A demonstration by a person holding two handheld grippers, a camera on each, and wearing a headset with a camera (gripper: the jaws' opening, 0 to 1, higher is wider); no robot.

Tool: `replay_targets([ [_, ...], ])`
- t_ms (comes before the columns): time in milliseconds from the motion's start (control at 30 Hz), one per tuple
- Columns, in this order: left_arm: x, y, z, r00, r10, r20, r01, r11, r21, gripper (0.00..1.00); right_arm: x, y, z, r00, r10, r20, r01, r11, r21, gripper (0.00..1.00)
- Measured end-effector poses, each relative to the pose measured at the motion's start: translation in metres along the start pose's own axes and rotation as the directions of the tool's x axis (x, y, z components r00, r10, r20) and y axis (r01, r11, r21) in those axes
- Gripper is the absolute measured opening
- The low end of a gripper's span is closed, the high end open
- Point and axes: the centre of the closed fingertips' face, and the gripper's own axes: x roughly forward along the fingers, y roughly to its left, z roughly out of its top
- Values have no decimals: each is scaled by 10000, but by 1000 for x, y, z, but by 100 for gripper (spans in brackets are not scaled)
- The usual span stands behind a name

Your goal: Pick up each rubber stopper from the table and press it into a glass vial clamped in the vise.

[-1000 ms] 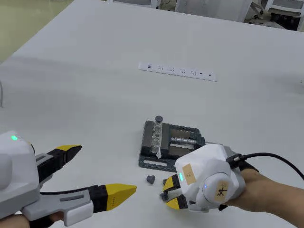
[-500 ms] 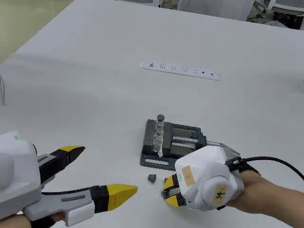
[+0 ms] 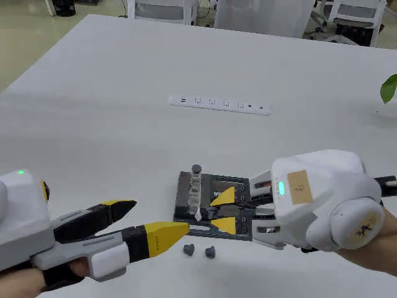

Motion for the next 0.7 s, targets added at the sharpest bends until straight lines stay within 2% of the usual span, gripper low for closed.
replay_targets([
  [67,10,-13,6,9989,-471,-43,471,9989,-83,67,-14,-6,7,9994,-353,-17,351,9981,-510,5],
  [167,23,-39,14,9898,-1418,-128,1415,9896,-266,57,-32,-12,18,9967,-804,84,808,9931,-845,5],
  [200,28,-51,14,9813,-1903,-303,1891,9812,-395,53,-39,-13,21,9949,-1008,16,1003,9885,-1133,5],
  [267,34,-64,16,9710,-2353,-422,2335,9714,-429,44,-48,-17,24,9902,-1386,-153,1331,9724,-1917,5],
  [300,39,-71,17,9652,-2566,-507,2546,9661,-429,42,-52,-16,27,9889,-1474,-167,1407,9676,-2097,5],
  [367,44,-83,18,9525,-2971,-673,2953,9548,-350,38,-58,-15,30,9878,-1550,-146,1487,9671,-2066,5],
  [467,49,-94,20,9384,-3363,-794,3346,9417,-344,28,-66,-18,31,9828,-1844,-129,1775,9608,-2132,5],
  [500,51,-96,20,9369,-3404,-802,3387,9403,-344,26,-68,-19,31,9820,-1886,-126,1815,9595,-2152,5],
  [567,53,-101,19,9283,-3596,-947,3583,9331,-307,23,-72,-20,34,9794,-2017,-29,1962,9558,-2191,5],
  [600,54,-102,19,9258,-3662,-934,3644,9305,-362,22,-72,-20,32,9798,-1993,-162,1913,9576,-2155,5],
  [633,54,-104,19,9222,-3755,-929,3733,9268,-405,20,-73,-20,32,9777,-2096,-151,2008,9530,-2268,5],
  [700,53,-105,19,9179,-3846,-977,3825,9231,-400,15,-75,-20,32,9775,-2104,-133,2027,9553,-2152,5],
])
